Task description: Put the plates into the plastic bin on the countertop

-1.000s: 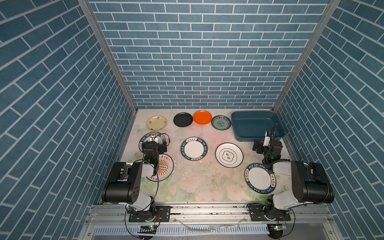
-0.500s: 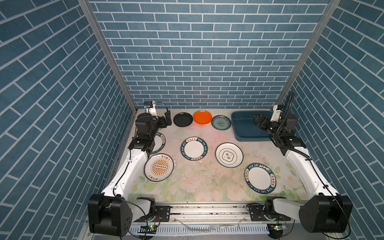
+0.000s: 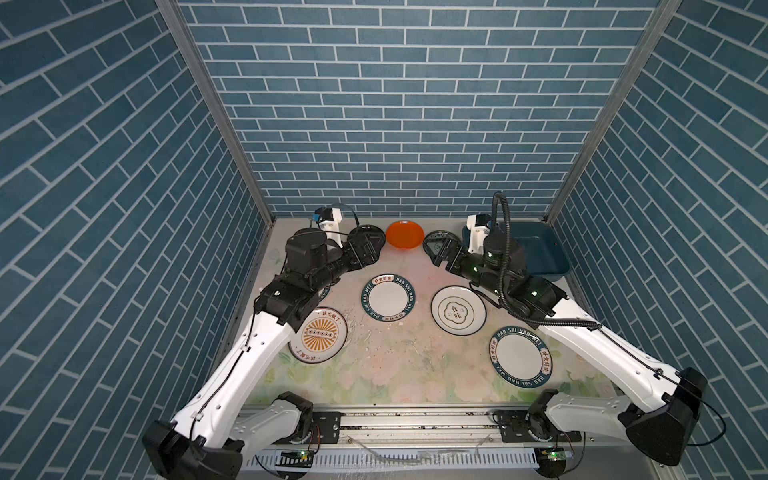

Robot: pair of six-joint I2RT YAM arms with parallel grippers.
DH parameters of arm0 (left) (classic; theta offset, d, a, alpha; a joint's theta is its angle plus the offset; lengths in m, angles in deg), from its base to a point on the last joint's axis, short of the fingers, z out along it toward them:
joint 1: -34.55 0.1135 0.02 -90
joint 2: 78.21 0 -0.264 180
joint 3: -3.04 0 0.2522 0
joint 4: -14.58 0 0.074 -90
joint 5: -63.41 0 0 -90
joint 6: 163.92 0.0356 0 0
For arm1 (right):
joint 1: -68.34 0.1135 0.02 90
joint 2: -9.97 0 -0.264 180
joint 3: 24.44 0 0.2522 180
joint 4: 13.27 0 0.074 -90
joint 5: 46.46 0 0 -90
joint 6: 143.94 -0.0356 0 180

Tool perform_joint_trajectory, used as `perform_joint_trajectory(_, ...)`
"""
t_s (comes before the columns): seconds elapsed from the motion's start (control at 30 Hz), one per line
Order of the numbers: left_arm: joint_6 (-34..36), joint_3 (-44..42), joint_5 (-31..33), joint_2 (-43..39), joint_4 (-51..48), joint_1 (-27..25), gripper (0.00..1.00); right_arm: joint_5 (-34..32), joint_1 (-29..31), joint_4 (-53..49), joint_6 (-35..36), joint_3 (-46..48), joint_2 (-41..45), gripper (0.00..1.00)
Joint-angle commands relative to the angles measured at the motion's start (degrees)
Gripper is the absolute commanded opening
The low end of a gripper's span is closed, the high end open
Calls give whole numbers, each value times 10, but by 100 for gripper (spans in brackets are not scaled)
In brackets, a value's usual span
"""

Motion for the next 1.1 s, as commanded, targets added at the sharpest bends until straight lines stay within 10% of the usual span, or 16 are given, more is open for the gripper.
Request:
perform_joint_trajectory(0.0, -42, -42, 19, -48, 24, -2, 100, 5, -3, 51, -28, 8, 3, 99)
perform_joint_trajectory(0.3, -48, -25, -33, -23, -10, 20, 100, 49, -2, 93, 0, 12, 31, 99)
perform_joint_trajectory(0.53, -116, -76, -38, -10, 48, 17, 100, -143, -4, -201, 12, -126, 6, 97)
perform_joint_trajectory(0.9, -120, -27, -106, 116, 14, -82, 100, -340, -17, -373, 31, -103, 131, 99)
perform_joint_trajectory(1.07, -100, -4, -154, 188, 44, -153, 100, -331, -81, -468, 36, -98, 184, 99)
